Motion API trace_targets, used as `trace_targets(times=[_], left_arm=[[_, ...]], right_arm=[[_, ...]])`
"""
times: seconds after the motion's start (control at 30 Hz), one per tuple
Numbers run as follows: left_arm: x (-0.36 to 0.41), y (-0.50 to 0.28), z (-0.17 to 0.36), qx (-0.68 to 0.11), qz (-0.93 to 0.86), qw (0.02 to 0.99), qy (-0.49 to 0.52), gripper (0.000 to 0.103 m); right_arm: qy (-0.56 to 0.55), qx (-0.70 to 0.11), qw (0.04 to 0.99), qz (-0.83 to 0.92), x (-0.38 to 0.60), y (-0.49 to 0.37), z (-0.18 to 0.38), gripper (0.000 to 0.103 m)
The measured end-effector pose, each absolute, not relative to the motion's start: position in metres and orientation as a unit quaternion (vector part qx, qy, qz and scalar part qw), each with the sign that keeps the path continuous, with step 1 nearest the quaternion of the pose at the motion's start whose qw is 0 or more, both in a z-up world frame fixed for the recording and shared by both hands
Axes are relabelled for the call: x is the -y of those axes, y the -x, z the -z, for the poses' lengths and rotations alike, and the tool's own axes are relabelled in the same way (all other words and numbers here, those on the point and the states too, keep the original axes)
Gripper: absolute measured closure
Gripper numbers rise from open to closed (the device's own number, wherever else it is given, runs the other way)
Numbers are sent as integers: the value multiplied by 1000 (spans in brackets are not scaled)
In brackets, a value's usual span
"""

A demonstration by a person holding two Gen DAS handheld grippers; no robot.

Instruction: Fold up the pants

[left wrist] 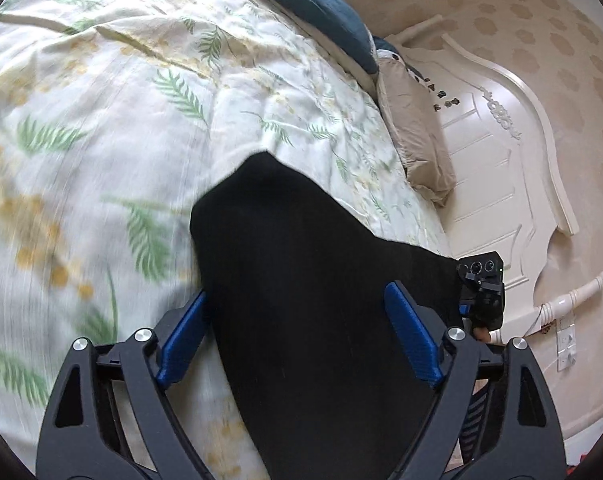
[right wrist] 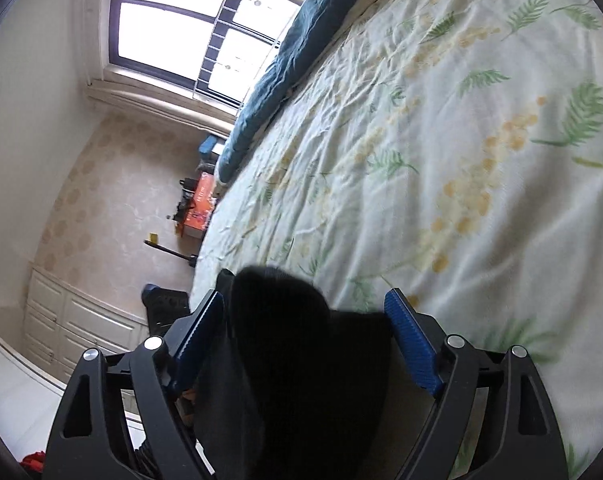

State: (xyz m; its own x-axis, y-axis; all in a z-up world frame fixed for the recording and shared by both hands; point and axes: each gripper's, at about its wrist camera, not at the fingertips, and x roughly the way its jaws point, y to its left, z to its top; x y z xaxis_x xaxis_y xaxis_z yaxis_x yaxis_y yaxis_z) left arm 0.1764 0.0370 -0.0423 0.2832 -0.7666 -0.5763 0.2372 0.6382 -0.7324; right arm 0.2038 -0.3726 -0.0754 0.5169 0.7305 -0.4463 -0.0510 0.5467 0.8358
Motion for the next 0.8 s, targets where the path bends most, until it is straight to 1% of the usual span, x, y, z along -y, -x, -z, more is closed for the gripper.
trace_targets(times=[0.03,0.07,0.1,0.13,0.17,0.23,0.33,0.5,0.63,0.8], left_arm=[[-37,-179,43,-501,331,754,265,18],[-36,-181,44,-503,329,755,264,21],[-35,-182,44,-504,317,762,255,33],[-35,-182,45,-509,309,766,244,40],[-35,-183,46,-510,305,770,235,51],[-37,-182,46,-506,306,774,226,63],[-35,-178,42,-503,297,785,206,67],[-25,-175,34,-495,272,807,171,69],[-27,-175,32,-495,266,808,176,71],[-18,-169,16,-479,249,831,134,73]], right_arm=[[-399,-425,772,-253,370,-206,76,26],[-391,-430,774,-251,368,-208,77,34],[-379,-438,776,-247,364,-209,78,41],[-379,-444,774,-245,363,-210,80,53],[-382,-445,772,-245,363,-211,83,58],[-384,-438,774,-248,363,-209,85,61],[-385,-429,778,-250,361,-204,87,63],[-396,-418,779,-249,364,-200,90,64],[-397,-412,782,-247,364,-198,90,67],[-391,-396,793,-249,358,-196,76,70]])
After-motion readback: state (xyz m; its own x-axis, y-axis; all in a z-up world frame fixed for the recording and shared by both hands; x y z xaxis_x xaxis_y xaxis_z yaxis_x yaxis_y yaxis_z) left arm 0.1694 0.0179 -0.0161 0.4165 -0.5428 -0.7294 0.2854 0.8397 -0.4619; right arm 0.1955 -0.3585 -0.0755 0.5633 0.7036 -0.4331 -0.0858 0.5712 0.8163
